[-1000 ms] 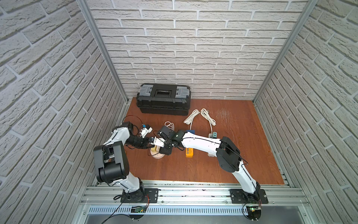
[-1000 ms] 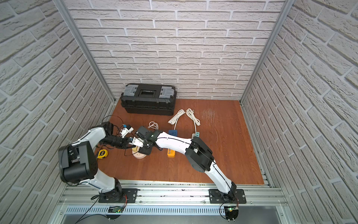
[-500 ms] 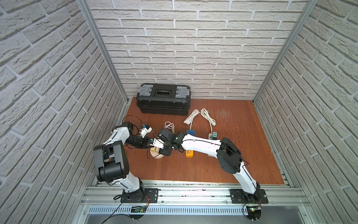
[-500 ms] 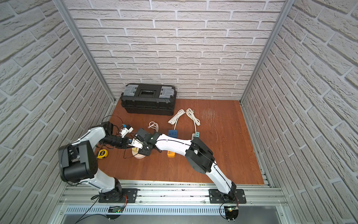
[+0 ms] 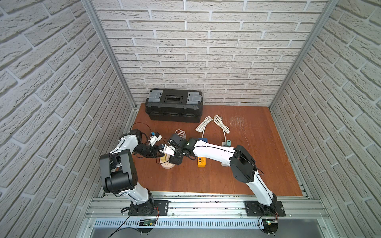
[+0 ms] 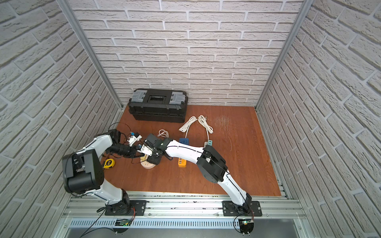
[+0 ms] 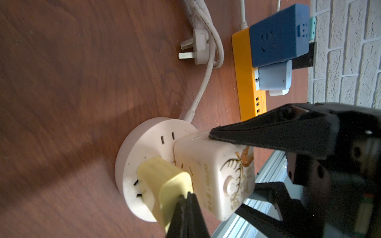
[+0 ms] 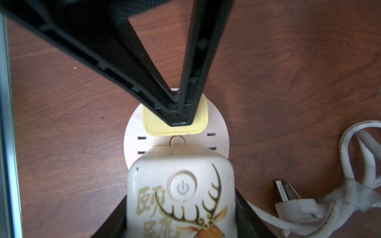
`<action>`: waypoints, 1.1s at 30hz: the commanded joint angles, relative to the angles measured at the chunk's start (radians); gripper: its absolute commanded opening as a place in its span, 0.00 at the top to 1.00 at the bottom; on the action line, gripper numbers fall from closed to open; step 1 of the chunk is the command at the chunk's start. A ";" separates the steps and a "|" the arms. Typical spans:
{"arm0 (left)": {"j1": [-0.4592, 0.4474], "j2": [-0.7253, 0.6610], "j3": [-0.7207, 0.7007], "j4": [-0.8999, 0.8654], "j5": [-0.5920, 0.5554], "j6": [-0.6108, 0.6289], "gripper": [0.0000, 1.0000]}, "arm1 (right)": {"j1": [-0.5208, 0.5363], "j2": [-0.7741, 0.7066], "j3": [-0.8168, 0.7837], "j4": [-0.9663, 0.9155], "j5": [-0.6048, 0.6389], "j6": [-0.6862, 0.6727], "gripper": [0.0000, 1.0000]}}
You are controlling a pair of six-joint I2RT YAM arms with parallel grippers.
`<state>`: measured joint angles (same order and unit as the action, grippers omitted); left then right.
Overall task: Pull the plug off the socket
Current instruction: Remove the plug from the socket.
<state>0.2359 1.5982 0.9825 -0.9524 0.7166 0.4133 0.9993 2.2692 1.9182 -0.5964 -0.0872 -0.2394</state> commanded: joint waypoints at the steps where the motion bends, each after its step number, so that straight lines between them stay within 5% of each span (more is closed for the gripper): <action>1: -0.008 0.074 -0.068 0.050 -0.270 0.004 1.00 | 0.014 -0.002 0.041 0.133 -0.013 0.008 0.97; 9: -0.008 0.079 -0.068 0.047 -0.274 0.006 1.00 | 0.071 -0.054 -0.083 0.251 0.159 -0.111 0.97; 26: -0.007 0.090 -0.064 0.041 -0.269 0.010 1.00 | 0.003 -0.008 0.055 0.130 -0.054 0.056 0.97; 33: -0.006 0.091 -0.062 0.041 -0.269 0.010 1.00 | 0.045 -0.044 -0.021 0.191 0.065 -0.030 0.97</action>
<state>0.2371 1.6096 0.9867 -0.9623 0.7197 0.4076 1.0054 2.2681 1.9114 -0.5900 -0.0731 -0.2283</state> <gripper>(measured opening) 0.063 0.602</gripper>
